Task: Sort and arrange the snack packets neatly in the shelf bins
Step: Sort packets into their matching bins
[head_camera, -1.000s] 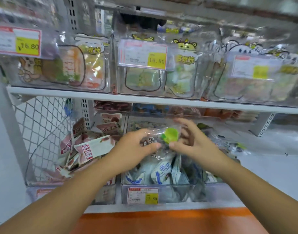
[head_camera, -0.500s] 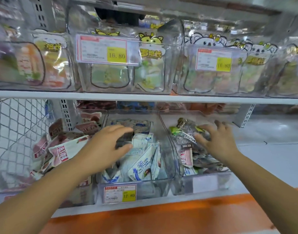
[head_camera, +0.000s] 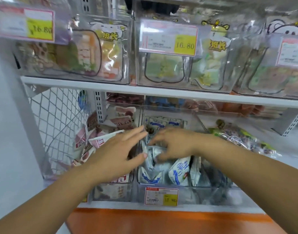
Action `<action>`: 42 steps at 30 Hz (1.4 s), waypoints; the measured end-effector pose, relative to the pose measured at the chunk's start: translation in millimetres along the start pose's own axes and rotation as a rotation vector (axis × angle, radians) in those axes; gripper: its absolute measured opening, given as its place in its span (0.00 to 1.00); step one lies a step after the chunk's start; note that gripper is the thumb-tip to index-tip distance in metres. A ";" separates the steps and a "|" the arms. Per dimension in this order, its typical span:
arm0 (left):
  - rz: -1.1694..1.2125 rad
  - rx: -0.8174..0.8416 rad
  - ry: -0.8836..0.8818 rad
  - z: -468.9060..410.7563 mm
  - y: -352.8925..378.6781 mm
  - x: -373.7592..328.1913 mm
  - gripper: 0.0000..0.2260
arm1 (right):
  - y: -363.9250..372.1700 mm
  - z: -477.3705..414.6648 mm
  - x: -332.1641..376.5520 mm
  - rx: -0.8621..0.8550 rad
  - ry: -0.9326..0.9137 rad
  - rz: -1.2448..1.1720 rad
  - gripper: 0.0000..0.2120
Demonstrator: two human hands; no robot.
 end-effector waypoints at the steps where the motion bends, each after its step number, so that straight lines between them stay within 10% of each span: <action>1: 0.010 -0.008 0.004 0.6 1.0 1.8 0.30 | 4.3 -11.4 -1.1 0.122 0.042 0.090 0.35; 18: -0.051 -0.059 0.058 0.8 7.3 3.5 0.28 | 29.6 -29.5 -31.9 0.454 0.138 0.015 0.55; 29: -0.032 -0.020 0.030 0.6 6.7 3.9 0.29 | -5.3 -4.0 -59.3 -0.149 0.265 -0.365 0.31; 37: -0.020 -0.007 0.020 0.1 4.3 3.7 0.30 | -30.7 0.4 -64.4 -0.453 0.375 -0.495 0.39; 42: 0.032 0.026 -0.010 0.7 1.3 2.6 0.33 | -23.6 9.8 -50.2 0.172 0.278 -0.281 0.29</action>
Point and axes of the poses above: each hand's wrist, its own z-axis away from the middle knuckle, its own y-axis out of the palm, x = y × z, the point moved 3 cm from there along -z, towards the middle knuckle, and after that the axes turned 1 degree about -z, right-handed, at the moved point
